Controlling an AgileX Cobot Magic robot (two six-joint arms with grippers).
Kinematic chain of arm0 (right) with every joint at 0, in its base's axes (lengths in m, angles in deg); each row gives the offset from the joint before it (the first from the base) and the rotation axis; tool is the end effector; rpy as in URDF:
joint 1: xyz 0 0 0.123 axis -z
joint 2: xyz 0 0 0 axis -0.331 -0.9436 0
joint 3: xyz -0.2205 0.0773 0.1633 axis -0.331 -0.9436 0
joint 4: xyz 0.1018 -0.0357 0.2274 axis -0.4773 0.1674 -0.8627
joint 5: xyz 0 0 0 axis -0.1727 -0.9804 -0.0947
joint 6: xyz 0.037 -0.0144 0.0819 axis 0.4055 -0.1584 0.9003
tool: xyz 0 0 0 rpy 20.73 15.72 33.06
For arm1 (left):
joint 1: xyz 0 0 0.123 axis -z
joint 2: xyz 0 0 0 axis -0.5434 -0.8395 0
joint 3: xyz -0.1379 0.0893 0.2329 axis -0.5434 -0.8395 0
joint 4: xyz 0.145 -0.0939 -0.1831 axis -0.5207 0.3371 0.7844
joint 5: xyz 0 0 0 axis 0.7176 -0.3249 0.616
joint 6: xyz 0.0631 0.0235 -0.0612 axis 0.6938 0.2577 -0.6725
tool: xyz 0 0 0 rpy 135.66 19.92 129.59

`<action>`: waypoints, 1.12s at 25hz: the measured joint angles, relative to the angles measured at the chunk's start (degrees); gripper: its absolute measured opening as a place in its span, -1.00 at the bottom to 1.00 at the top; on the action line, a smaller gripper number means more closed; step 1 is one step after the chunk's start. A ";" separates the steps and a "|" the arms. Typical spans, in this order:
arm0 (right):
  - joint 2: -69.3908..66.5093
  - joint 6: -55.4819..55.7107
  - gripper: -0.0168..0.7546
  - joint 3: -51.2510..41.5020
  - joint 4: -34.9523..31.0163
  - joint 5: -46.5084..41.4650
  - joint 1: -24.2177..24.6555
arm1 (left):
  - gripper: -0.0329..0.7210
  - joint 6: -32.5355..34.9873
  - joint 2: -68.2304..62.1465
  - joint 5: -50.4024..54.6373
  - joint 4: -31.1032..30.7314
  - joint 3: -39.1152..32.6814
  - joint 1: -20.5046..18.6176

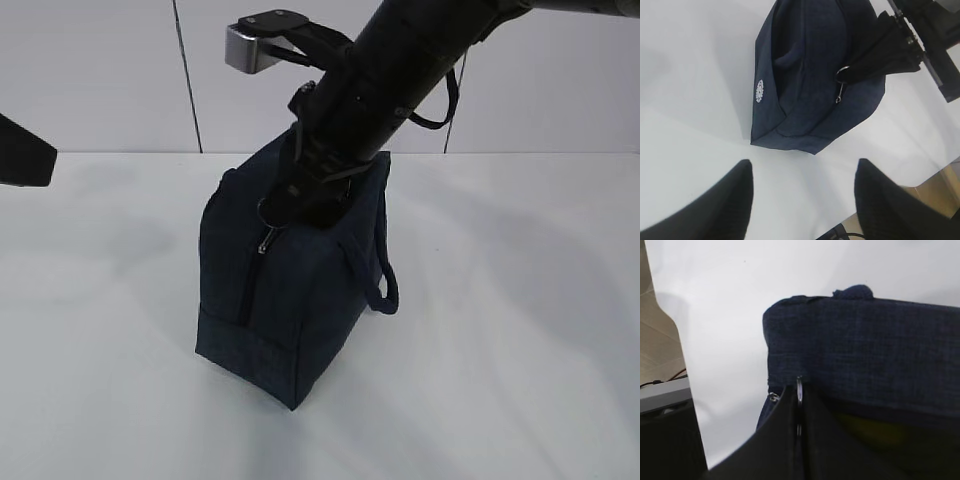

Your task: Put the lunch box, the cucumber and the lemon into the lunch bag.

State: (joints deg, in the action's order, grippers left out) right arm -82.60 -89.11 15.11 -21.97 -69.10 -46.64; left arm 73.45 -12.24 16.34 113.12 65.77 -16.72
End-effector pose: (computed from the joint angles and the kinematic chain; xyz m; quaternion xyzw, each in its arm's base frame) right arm 0.3462 0.2288 0.2894 -0.5299 0.7902 0.2355 0.1982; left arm 0.1776 -0.0893 0.3543 0.1496 0.9023 -0.2562 0.3129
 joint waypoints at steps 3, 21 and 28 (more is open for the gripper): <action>0.00 0.00 -0.90 0.00 0.13 1.14 0.13 | 0.28 0.00 -0.12 0.00 0.00 0.00 0.00; 0.32 -0.24 -0.90 1.47 -3.51 0.21 0.78 | 0.28 7.14 -3.83 -3.64 0.85 -0.13 0.00; 0.32 -0.90 -0.90 1.47 -3.73 0.18 0.78 | 0.28 23.83 -3.94 -11.68 10.19 -6.45 0.00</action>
State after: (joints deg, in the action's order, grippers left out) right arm -82.28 -90.01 16.58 -25.70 -68.92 -45.86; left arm 97.28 -16.17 4.66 123.30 59.31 -16.72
